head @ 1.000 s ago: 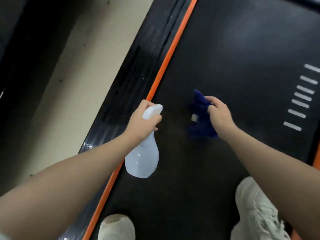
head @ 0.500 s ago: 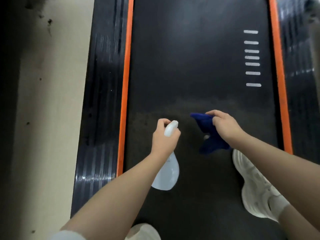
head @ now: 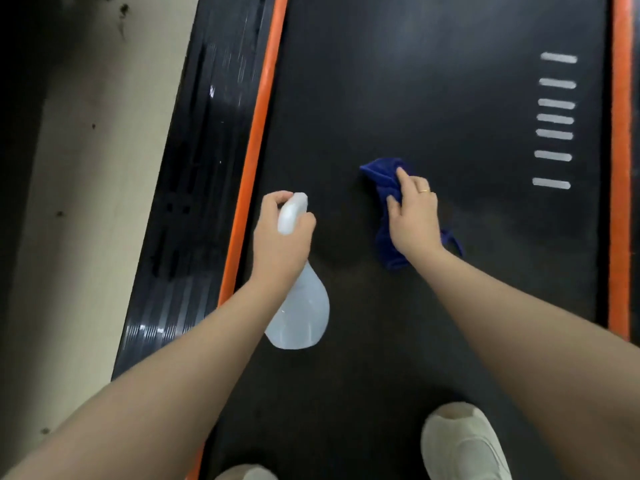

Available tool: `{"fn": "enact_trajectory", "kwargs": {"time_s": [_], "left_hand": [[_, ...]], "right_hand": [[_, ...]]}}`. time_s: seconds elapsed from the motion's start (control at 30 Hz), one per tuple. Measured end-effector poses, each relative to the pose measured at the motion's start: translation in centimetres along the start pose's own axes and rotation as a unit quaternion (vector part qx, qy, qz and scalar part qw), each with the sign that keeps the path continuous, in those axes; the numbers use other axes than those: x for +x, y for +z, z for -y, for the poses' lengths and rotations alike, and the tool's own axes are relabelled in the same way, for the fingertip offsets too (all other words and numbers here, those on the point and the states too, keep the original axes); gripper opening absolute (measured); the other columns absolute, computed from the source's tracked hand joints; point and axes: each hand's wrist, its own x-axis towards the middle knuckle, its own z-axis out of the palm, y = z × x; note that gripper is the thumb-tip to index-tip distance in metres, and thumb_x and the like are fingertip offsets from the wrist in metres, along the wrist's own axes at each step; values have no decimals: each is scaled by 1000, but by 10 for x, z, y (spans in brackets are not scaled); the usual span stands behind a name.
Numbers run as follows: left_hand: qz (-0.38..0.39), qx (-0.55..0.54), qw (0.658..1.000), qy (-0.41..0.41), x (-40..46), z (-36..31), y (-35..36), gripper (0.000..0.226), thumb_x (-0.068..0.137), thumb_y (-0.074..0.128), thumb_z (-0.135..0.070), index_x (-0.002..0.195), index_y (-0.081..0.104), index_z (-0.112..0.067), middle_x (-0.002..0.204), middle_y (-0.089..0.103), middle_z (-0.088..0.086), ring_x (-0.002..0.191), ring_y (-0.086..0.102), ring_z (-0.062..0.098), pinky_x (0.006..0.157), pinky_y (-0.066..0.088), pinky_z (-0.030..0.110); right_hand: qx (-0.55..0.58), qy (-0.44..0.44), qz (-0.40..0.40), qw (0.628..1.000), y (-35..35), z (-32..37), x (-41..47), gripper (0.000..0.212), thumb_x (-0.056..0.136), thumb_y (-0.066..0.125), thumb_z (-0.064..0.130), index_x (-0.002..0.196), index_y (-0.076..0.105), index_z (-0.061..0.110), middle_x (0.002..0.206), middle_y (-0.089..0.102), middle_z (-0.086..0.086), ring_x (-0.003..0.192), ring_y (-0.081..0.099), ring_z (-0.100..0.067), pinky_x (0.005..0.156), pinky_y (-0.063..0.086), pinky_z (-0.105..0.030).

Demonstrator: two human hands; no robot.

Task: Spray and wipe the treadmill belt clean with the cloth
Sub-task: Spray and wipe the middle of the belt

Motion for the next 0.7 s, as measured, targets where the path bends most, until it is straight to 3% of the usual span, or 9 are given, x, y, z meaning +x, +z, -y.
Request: {"fn": "enact_trajectory", "kwargs": {"time_s": [0.07, 0.13, 0.2, 0.27, 0.33, 0.4, 0.5, 0.63, 0.7], "left_hand": [[-23, 9, 999, 22, 7, 1, -13, 25, 86, 61, -16, 107, 50, -26, 92, 55, -13, 74, 55, -6, 58, 44, 10], [-48, 19, 998, 40, 9, 3, -25, 25, 86, 61, -14, 104, 48, -24, 90, 54, -12, 71, 54, -10, 58, 45, 10], [-75, 32, 995, 55, 11, 6, -38, 26, 86, 62, -12, 106, 48, -21, 90, 54, -13, 72, 53, -14, 59, 43, 7], [-94, 41, 994, 48, 12, 15, -48, 26, 85, 63, -11, 107, 50, -17, 90, 55, -14, 75, 53, -17, 61, 42, 4], [-108, 31, 993, 30, 11, 28, -55, 26, 85, 65, -10, 107, 53, -18, 92, 56, -14, 78, 54, -14, 62, 44, 5], [-125, -1, 992, 12, 9, 40, -59, 26, 84, 66, -10, 105, 55, -20, 94, 59, -13, 83, 59, -4, 65, 47, 12], [-149, -28, 988, -2, 7, 48, -64, 27, 81, 68, -15, 105, 57, -20, 98, 62, -10, 91, 64, 13, 72, 53, 25], [-146, -36, 989, -1, 4, 47, -66, 29, 75, 63, -21, 103, 56, -23, 100, 64, -6, 94, 65, 14, 77, 55, 28], [-149, -33, 988, -3, 4, 47, -65, 26, 78, 65, -18, 101, 56, -25, 98, 63, -11, 94, 64, 11, 74, 53, 21]], "right_hand": [[-78, -27, -6, 997, 26, 16, 0, 53, 98, 43, 23, 147, 27, 10, 143, 33, -12, 116, 36, -35, 100, 30, -37], [-121, -151, 55, 980, 51, 37, -18, 59, 94, 48, 20, 147, 26, 9, 142, 33, -15, 113, 37, -36, 98, 36, -43], [-151, -343, 170, 911, 71, 55, -35, 61, 90, 50, 18, 147, 28, 15, 143, 33, -11, 113, 39, -33, 91, 40, -43], [-207, -447, 192, 849, 79, 66, -25, 59, 87, 55, 18, 143, 37, 21, 137, 41, -8, 109, 44, -31, 82, 42, -39], [-216, -449, 83, 863, 88, 71, -6, 60, 72, 70, 14, 130, 56, 21, 118, 57, -8, 91, 54, -32, 67, 42, -35], [-196, -371, 13, 908, 96, 75, -5, 61, 63, 75, 9, 122, 63, 19, 108, 62, -10, 81, 56, -32, 62, 42, -33], [-161, -361, 46, 917, 108, 80, -37, 59, 62, 74, 10, 120, 64, 16, 108, 60, -14, 77, 54, -34, 58, 43, -35], [-195, -489, 76, 847, 91, 71, -7, 58, 60, 75, 9, 117, 65, 13, 97, 60, -16, 67, 53, -33, 51, 42, -33], [-225, -391, 35, 892, 78, 81, 30, 54, 73, 67, 11, 126, 56, 16, 108, 55, -17, 80, 52, -36, 59, 44, -38]]}}
